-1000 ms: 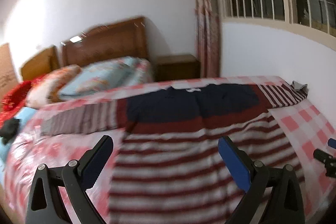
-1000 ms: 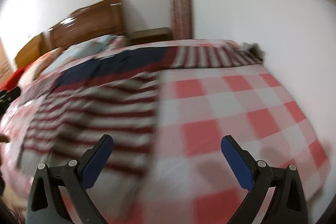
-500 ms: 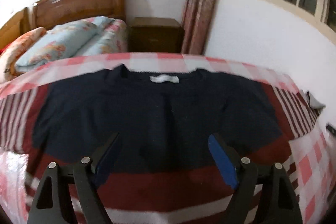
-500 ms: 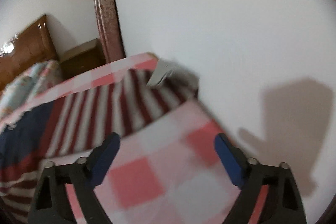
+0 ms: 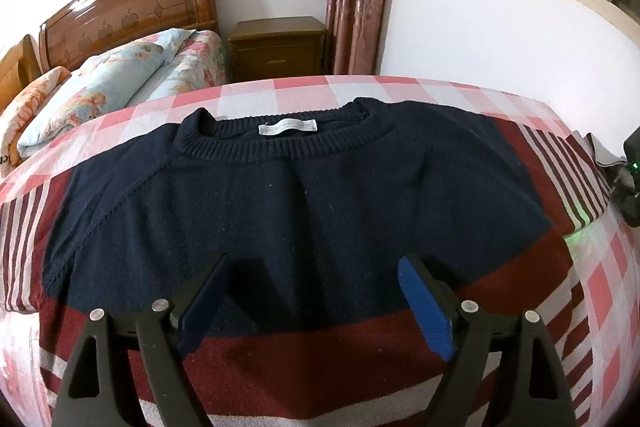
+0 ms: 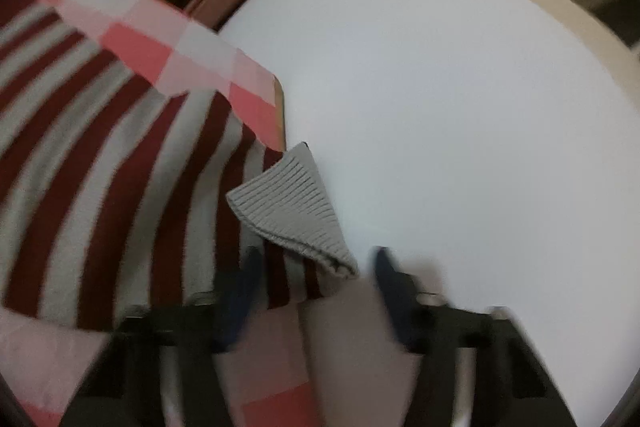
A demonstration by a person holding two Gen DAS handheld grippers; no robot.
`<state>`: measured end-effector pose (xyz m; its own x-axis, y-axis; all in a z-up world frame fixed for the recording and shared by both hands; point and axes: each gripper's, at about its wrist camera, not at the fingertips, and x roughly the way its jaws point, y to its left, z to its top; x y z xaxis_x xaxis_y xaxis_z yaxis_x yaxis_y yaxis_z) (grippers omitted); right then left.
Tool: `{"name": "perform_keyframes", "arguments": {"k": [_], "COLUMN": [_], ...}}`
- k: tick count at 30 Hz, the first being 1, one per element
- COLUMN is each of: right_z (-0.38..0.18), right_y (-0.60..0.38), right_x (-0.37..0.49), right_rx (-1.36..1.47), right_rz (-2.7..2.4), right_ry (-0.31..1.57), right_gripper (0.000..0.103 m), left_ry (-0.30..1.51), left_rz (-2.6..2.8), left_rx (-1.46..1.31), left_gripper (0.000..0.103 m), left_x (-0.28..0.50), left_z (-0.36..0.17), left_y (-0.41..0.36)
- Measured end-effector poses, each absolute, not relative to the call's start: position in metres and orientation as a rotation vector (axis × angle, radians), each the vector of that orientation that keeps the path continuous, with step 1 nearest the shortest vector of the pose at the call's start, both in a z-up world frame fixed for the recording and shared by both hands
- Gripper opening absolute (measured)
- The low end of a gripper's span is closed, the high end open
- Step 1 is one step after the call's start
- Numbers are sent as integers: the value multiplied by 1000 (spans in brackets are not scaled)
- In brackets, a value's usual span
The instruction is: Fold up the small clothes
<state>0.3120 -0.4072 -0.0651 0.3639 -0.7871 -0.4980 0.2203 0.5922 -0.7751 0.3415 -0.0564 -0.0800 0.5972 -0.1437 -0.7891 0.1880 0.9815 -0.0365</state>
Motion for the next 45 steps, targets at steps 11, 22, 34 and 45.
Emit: {"name": "perform_keyframes", "arguments": {"k": [11, 22, 34, 45], "right_z": [44, -3, -9, 0], "right_y": [-344, -258, -218, -246], "right_x": [275, 277, 233, 196], "right_rx": [343, 253, 121, 118], "right_rz": [143, 173, 89, -1], "right_ry": [583, 711, 678, 617], "right_gripper": [103, 103, 103, 103], "left_ry": [901, 1059, 1175, 997], "left_rz": [-219, -832, -882, -727], "left_rx": [4, -816, -1161, -660], "left_gripper": [88, 87, 84, 10], "left_x": [342, 318, 352, 363], "left_z": [-77, -56, -87, -23], "left_y": [-49, -38, -101, -109]}}
